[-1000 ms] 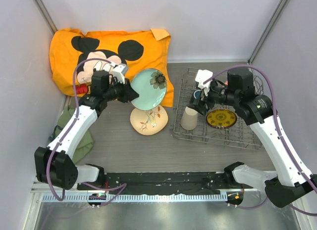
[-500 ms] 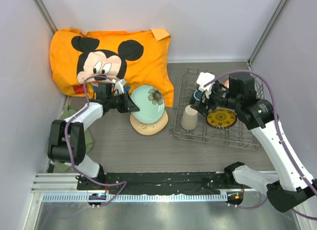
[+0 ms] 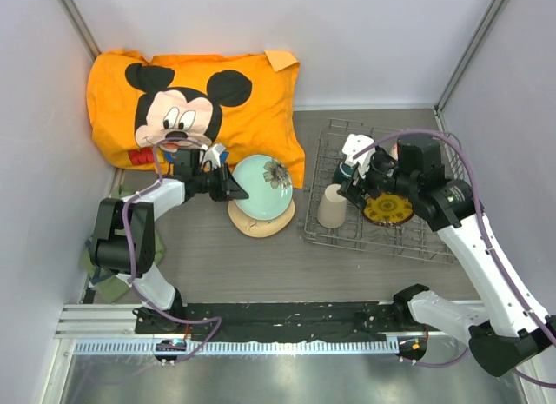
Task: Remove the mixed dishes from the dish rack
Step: Place the plate at the center of the board.
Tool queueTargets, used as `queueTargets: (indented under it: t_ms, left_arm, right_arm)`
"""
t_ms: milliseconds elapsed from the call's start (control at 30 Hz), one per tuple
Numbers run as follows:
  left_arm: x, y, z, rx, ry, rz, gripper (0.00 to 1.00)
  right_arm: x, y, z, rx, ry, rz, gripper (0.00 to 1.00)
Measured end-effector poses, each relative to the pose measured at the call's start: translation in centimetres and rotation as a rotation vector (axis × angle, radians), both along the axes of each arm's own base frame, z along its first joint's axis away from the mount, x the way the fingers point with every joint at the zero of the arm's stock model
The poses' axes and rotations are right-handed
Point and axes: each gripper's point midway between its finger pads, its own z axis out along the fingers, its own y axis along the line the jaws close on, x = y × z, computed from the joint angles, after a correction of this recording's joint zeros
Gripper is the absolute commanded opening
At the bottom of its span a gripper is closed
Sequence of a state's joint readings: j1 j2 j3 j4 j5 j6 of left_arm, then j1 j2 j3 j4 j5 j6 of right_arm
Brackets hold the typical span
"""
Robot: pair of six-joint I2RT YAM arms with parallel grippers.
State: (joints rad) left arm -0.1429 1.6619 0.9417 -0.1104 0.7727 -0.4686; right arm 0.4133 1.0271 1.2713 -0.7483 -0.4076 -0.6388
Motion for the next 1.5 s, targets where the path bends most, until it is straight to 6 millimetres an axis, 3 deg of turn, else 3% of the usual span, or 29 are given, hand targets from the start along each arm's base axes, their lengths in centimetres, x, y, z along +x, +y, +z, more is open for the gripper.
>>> queueTargets:
  t_ms: [333, 733, 933, 1167, 1500]
  left_arm:
    - [-0.9, 0.1, -1.5, 0.008, 0.046, -0.012, 0.03]
    - [-1.6, 0.1, -2.1, 0.017, 0.054, -0.053, 0.2]
    - [-2.1, 0.2, -2.2, 0.022, 0.047, -0.081, 0.36]
    - [-2.7, 0.5, -2.8, 0.053, 0.06, -0.1, 0.65]
    - [-3.1, 1.1, -3.3, 0.098, 0.062, -0.113, 0.73]
  right_arm:
    - [0.0, -0.8, -0.5, -0.03, -0.022, -0.029, 0.86]
    - [0.7, -2.5, -3.2, -0.118, -0.032, -0.09, 0.86]
    - [0.6, -3.1, -3.6, -0.136, -0.04, -0.107, 0.86]
    - [0.6, -3.3, -4.3, -0.149, -0.031, -0.113, 0.86]
    - [0.4, -3.4, -5.0, -0.16, -0.026, -0.11, 0.86]
